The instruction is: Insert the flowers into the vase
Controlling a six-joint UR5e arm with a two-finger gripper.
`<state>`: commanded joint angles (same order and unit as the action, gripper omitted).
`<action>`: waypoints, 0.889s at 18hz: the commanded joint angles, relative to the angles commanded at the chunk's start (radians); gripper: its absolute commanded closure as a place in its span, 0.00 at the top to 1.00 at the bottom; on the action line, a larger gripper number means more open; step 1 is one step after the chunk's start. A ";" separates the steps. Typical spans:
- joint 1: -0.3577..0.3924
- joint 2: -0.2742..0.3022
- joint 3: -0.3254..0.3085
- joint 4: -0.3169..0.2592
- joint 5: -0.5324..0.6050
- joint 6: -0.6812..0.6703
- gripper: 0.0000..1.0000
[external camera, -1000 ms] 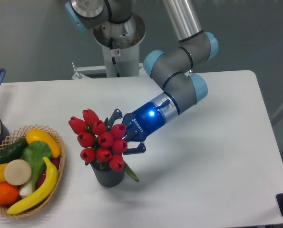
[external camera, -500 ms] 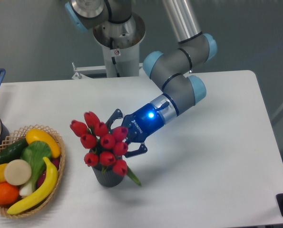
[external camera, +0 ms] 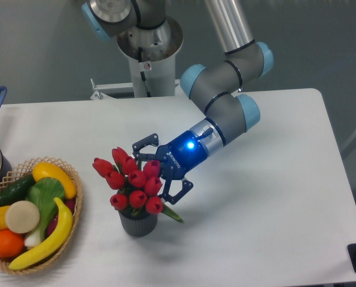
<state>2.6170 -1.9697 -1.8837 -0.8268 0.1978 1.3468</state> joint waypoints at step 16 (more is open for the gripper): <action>0.084 0.232 0.032 0.000 0.648 0.002 1.00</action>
<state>2.7011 -1.7381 -1.8516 -0.8268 0.8460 1.3484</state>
